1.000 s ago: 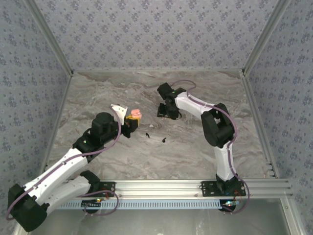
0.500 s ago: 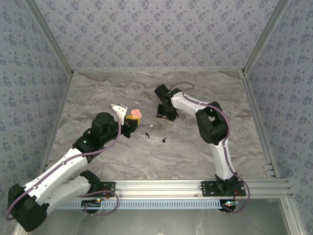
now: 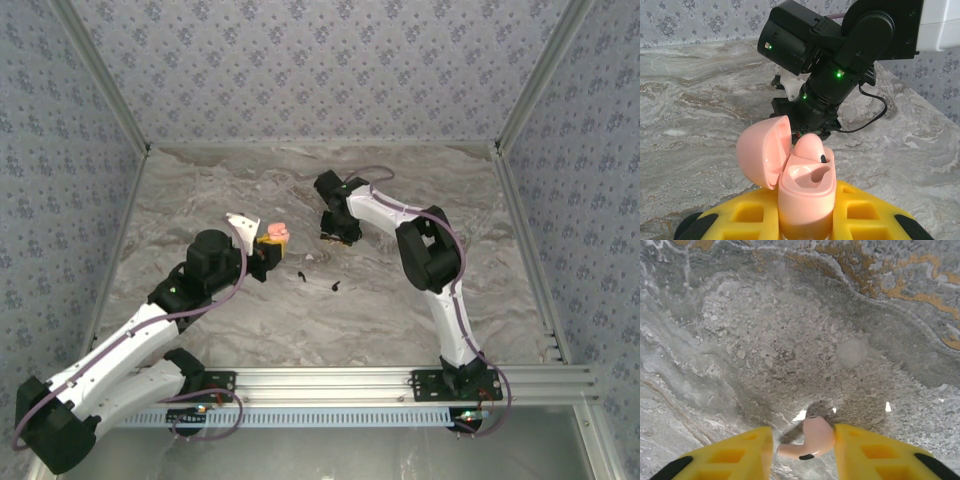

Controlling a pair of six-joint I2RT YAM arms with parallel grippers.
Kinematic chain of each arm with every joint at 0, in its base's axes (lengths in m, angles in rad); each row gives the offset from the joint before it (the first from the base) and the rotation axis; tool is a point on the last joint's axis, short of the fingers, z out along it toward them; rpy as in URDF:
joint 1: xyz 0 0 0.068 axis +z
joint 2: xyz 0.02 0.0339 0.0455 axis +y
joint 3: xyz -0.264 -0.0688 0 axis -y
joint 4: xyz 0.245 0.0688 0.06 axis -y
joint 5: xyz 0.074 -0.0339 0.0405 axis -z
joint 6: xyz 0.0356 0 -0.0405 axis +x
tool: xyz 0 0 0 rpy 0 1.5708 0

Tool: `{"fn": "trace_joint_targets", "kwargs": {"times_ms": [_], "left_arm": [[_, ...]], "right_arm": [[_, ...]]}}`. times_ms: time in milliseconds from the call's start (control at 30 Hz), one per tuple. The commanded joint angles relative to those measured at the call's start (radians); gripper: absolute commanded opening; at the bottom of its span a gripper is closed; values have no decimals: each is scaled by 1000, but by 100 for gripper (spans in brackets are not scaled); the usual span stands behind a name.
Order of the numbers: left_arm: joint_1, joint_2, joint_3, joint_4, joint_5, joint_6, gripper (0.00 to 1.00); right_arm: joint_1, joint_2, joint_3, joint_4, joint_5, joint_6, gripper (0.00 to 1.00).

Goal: Insert the wireless bluetooth earbuds into the charging case

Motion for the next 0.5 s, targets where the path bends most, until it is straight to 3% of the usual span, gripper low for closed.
{"fn": "trace_joint_targets", "kwargs": {"times_ms": [0,200,467], "left_arm": [[2,-24,21,38,5,4,20],[3,-31,15,39,3,-1,20],[1,-32,13,37,2,-4,20]], "right_arm": [[-3,30,14,-53,21,5,31],[-6,20,4,-71,30,-39,20],[-13,-3,-6,-99,12,-202,17]]}}
